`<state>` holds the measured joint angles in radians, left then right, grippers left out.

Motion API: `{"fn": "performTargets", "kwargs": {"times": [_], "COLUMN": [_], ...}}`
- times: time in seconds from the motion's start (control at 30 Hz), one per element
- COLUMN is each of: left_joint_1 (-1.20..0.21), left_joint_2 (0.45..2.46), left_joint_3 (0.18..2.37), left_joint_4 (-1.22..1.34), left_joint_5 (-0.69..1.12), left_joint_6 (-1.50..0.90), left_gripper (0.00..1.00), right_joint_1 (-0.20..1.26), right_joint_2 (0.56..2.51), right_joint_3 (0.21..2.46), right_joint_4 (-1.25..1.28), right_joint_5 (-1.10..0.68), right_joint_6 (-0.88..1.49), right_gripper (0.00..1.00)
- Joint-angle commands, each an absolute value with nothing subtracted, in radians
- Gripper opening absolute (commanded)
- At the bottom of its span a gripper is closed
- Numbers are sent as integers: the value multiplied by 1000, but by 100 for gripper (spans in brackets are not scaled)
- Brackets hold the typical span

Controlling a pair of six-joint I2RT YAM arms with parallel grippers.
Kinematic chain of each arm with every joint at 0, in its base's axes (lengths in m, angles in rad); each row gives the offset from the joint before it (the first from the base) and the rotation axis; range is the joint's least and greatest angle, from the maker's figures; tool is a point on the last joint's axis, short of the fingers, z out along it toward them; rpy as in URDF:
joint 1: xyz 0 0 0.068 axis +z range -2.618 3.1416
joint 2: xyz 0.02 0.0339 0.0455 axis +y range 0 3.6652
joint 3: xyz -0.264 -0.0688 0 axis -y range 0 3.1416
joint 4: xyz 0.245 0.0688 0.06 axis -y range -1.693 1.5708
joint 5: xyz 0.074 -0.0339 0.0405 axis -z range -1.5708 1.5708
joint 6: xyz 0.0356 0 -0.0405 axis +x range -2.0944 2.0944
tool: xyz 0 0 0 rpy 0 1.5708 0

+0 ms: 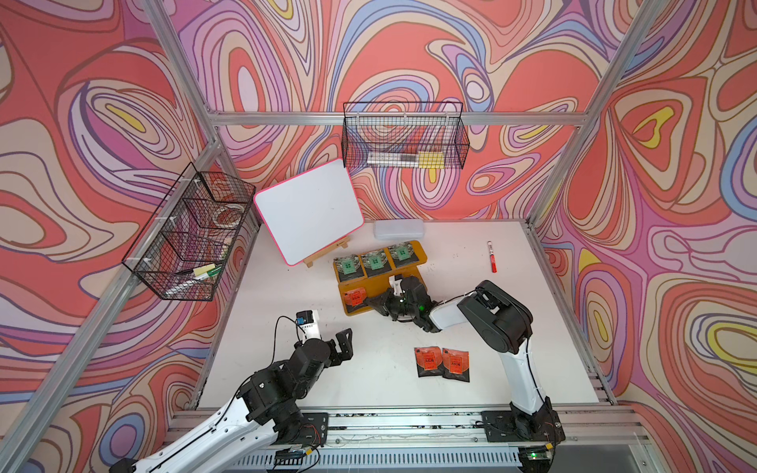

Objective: Place the tea bags on the shelf by color
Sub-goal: Place the tea bag on the shelf.

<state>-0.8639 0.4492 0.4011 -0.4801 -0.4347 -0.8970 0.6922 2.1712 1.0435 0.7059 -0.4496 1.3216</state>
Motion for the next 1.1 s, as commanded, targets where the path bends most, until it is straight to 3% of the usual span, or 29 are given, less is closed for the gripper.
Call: {"fn": "performTargets", "kwargs": {"times": [0.0, 0.33, 1.07], "left_joint_1": [-859, -858, -859], "left_joint_2": [439, 439, 455], "left_joint_3": [388, 385, 383], "left_joint_4": [-499, -497, -471], "left_joint_5": [-459, -459, -448], "left_joint_6": [-902, -904, -905], "left_gripper": [99, 99, 99], "right_joint_1": [686, 680, 678], "right_joint_2": [2186, 2176, 2078], "right_joint_3": [1060, 1062, 998], "right_joint_4": [687, 656, 579], "right_joint_5": [-456, -453, -406], "right_joint_6": [1316, 1307, 1279], "right_gripper": [1, 18, 27]}}
